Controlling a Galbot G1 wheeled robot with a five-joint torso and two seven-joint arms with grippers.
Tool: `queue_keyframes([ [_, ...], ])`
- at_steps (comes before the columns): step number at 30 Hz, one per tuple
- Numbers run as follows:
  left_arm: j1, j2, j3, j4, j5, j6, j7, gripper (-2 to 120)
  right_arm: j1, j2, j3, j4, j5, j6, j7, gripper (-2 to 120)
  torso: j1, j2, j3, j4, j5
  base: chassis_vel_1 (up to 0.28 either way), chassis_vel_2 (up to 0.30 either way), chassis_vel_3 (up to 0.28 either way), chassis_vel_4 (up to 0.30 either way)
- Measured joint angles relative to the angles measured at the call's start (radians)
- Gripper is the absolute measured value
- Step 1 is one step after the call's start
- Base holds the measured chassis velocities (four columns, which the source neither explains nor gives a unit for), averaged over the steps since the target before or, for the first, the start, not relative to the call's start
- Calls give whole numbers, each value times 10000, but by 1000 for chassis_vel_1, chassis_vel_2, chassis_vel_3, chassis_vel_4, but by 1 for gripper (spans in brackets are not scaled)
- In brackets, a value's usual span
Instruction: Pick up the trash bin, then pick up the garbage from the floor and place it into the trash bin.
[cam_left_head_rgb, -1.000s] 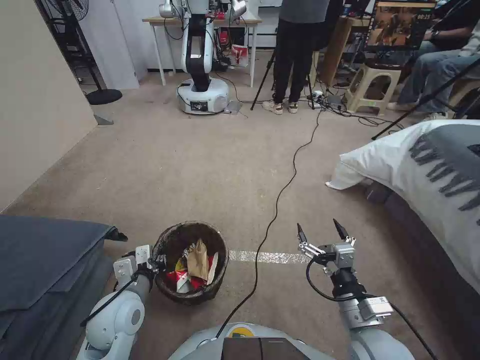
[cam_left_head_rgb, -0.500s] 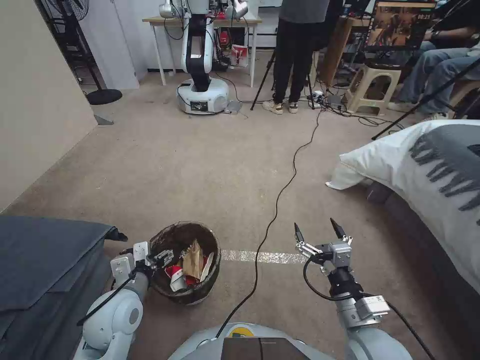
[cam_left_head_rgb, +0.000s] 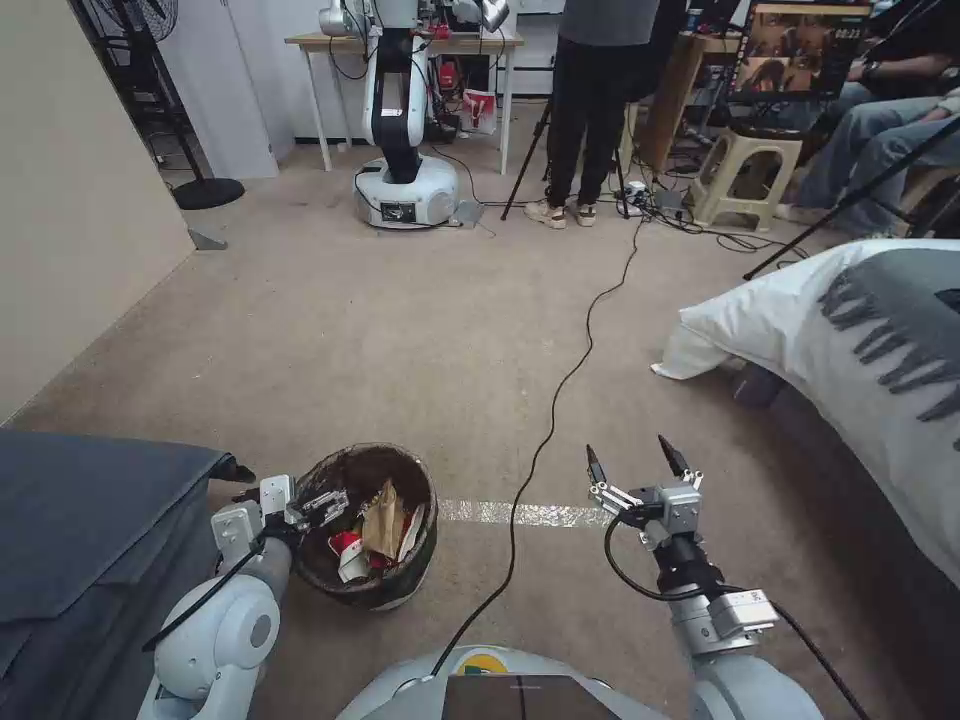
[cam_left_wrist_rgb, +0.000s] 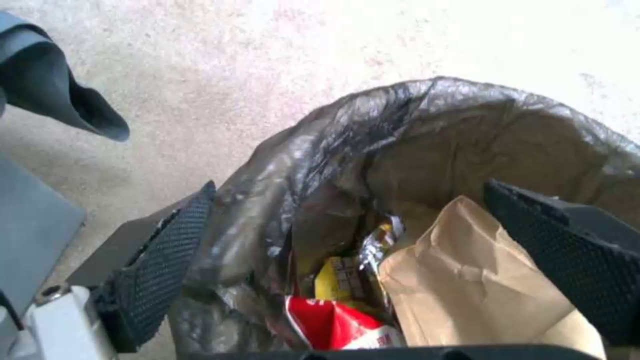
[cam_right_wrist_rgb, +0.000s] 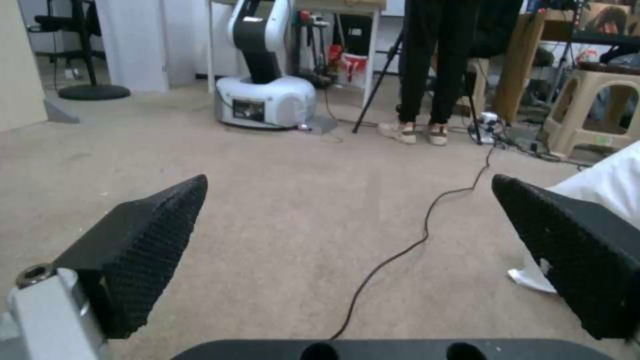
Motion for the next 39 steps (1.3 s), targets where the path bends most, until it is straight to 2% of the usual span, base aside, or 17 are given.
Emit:
queue_keyframes([
  [15, -74, -9, -130, -331, -160, -130, -132, 100, 233, -87, 18, 77, 186, -319, 10, 100, 0, 0, 0, 1, 1, 0, 0, 0, 0],
  [16, -86, -8, -102, -335, -104, -481, -81, 100, 256, -86, 18, 90, 206, -399, 26, 100, 0, 0, 0, 1, 0, 0, 0, 0, 0],
  [18, -33, 19, -97, -310, 523, -1744, 596, 100, 297, -45, 17, 90, 227, -621, 224, 100, 0, 0, 0, 0, 0, 0, 0, 0, 0],
  [19, -33, 19, -97, -310, 523, -1744, 596, 100, 297, -45, 17, 90, 227, -621, 224, 100, 0, 0, 0, 0, 0, 0, 0, 0, 0],
  [21, 56, 44, -163, -84, 1594, -3377, 1353, 100, 313, 7, 28, 43, 219, -660, 416, 100, 0, 0, 0, 0, 2, 0, 0, 0, 0],
  [22, 149, 34, -205, 203, 2475, -4660, 1824, 100, 295, 56, 36, 14, 210, -641, 570, 100, 0, 0, 0, 1, 3, 0, 0, 0, 0],
  [23, 195, 15, -208, 312, 2780, -5096, 1925, 100, 266, 81, 41, 14, 198, -608, 627, 100, 0, 0, 0, 2, 1, 0, 0, 0, 0],
  [24, 195, 15, -208, 312, 2780, -5096, 1925, 100, 266, 81, 41, 14, 198, -608, 627, 100, 0, 0, 0, 2, 1, 0, 0, 0, 0],
  [26, 343, -85, -209, 575, 3518, -6014, 2031, 100, 135, 142, 82, 19, 143, -500, 674, 100, 0, 0, 0, 0, 1, 0, 0, 0, 0],
  [28, 406, -132, -208, 639, 3755, -6269, 2023, 100, 67, 164, 107, 27, 124, -439, 689, 100, 0, 0, 0, 1, 0, 0, 0, 0, 0],
  [32, 674, -298, -165, 819, 4820, -7293, 1787, 100, -231, 278, 171, 119, 61, -110, 810, 100, 0, 0, 0, 1, 0, 0, 0, 0, 0],
  [33, 674, -298, -165, 819, 4820, -7293, 1787, 100, -231, 278, 171, 119, 61, -110, 810, 100, 0, 0, 0, 1, 0, 0, 0, 0, 0],
  [36, 853, -331, -127, 855, 5500, -8065, 1505, 100, -449, 434, 225, 174, -11, 193, 855, 100, 0, 0, 0, -1, 0, 0, 0, 0, 0],
  [39, 1041, -334, -85, 800, 5638, -8233, 1185, 100, -575, 513, 264, 183, -77, 393, 856, 100, 0, 0, 0, -1, 0, 0, 0, 0, 0],
])
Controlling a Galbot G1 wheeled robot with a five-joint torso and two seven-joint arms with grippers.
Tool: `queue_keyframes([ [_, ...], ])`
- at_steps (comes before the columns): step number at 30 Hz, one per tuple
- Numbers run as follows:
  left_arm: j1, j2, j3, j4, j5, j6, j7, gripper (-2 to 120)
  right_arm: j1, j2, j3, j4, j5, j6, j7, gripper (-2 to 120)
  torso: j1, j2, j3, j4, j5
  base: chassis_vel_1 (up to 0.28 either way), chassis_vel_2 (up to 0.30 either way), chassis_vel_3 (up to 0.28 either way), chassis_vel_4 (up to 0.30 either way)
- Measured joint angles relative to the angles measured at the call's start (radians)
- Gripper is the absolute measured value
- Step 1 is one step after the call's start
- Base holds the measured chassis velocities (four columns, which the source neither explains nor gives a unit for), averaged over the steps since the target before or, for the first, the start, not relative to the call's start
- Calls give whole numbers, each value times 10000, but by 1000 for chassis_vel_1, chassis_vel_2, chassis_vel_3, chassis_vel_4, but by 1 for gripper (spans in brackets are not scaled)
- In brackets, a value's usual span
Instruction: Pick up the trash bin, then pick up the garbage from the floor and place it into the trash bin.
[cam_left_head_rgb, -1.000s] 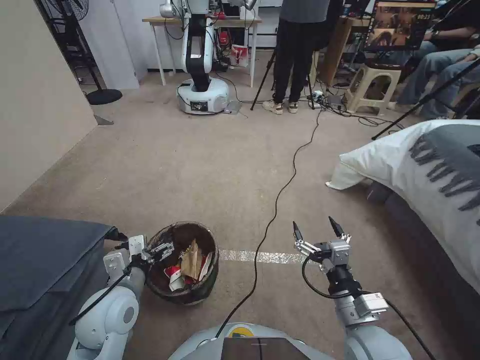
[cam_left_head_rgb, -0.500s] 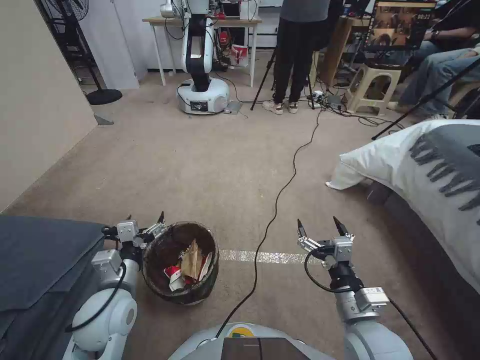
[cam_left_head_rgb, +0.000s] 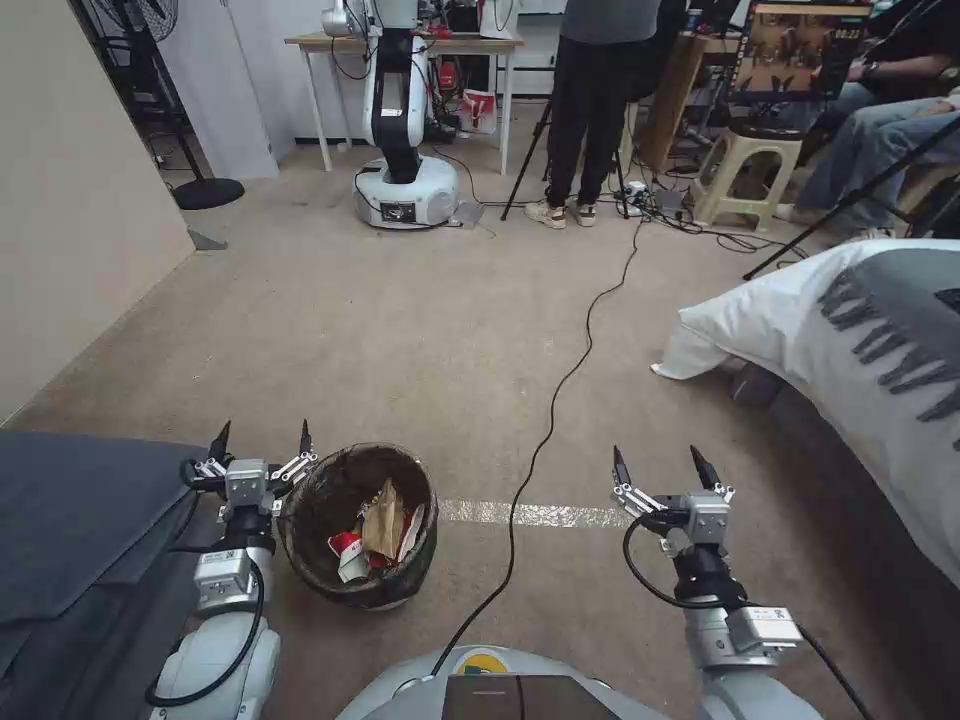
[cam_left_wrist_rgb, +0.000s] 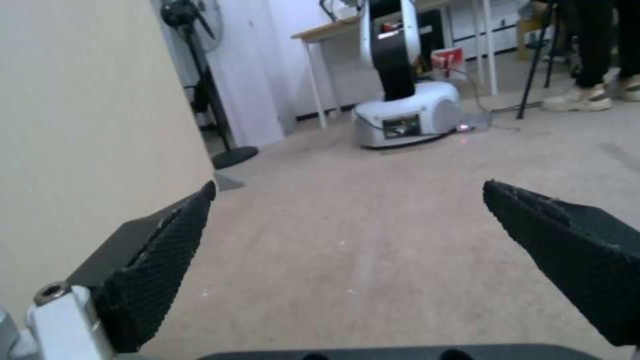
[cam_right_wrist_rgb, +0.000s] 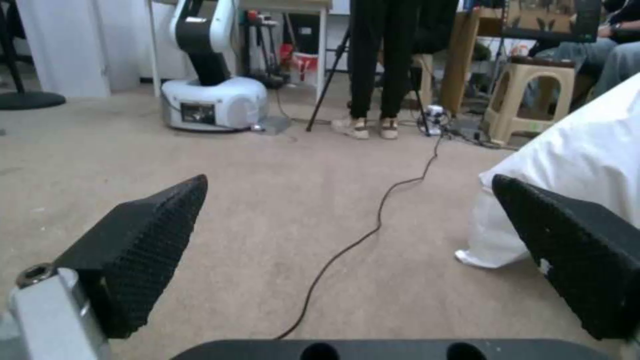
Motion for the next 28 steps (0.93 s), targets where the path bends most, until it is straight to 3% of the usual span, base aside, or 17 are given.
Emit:
queue_keyframes([
  [7, 463, 2, 7, -141, 42, -45, -313, 100, -312, -11, -146, -44, -79, 553, 30, 100, 0, 0, 0, 2, 0, 0, 0, 0, 0],
  [28, 471, 15, 20, -164, 14, 79, -367, 100, -355, -29, -183, -48, -119, 558, 81, 100, 0, 0, 0, 1, 1, 0, 0, 0, 0],
])
